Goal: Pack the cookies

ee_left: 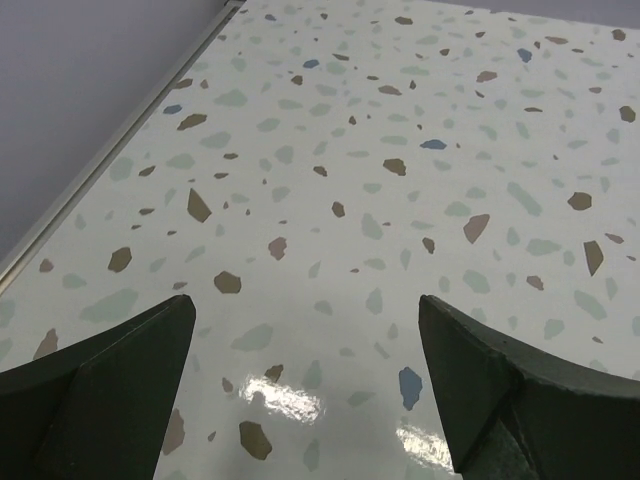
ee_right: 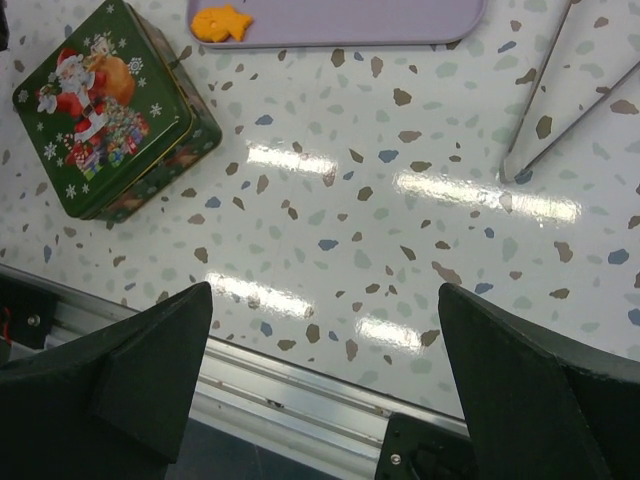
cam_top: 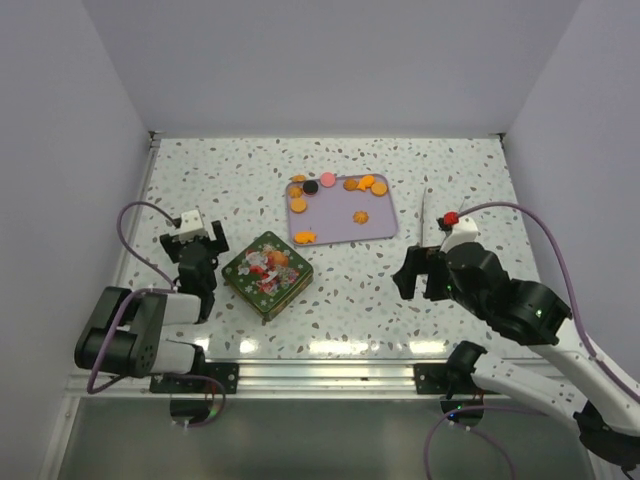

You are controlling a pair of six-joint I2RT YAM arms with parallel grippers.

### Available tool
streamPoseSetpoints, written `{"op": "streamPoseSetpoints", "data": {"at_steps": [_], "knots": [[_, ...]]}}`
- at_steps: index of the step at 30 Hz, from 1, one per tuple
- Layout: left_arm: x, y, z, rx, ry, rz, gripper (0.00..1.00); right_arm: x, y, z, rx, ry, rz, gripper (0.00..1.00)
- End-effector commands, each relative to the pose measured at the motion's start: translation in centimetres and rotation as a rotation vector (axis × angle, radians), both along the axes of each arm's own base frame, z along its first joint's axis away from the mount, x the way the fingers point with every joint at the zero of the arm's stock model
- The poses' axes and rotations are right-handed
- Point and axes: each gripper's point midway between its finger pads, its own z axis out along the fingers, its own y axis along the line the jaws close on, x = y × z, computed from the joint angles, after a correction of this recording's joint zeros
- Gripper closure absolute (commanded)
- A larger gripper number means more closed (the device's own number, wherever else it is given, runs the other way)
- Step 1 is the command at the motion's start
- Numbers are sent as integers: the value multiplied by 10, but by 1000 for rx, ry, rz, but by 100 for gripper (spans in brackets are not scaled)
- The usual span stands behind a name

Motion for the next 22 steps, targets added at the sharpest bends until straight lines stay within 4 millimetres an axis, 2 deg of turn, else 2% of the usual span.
{"op": "streamPoseSetpoints", "data": {"at_steps": [1,3,4,6,7,9,11,22], "knots": [[23,-7,40,63,-160,-76,0,7,5,4,16,-7,-22,1],[10,-7,30,98,-177,-102,0,7,6,1,14,-1,-21,1],[10,-5,39,99,-237,-88,0,6,6,-1,14,3,-20,1],[15,-8,29,53,-177,-93,0,6,7,-5,13,12,-18,1],[15,-6,35,69,-218,-83,0,6,7,-6,12,13,-15,1],[19,-7,29,57,-168,-84,0,7,7,-11,-1,18,-19,1],[17,-5,34,69,-203,-79,0,10,7,-14,-15,14,-25,1],[18,-6,30,64,-183,-81,0,50,17,-5,-64,-111,-91,1]]}}
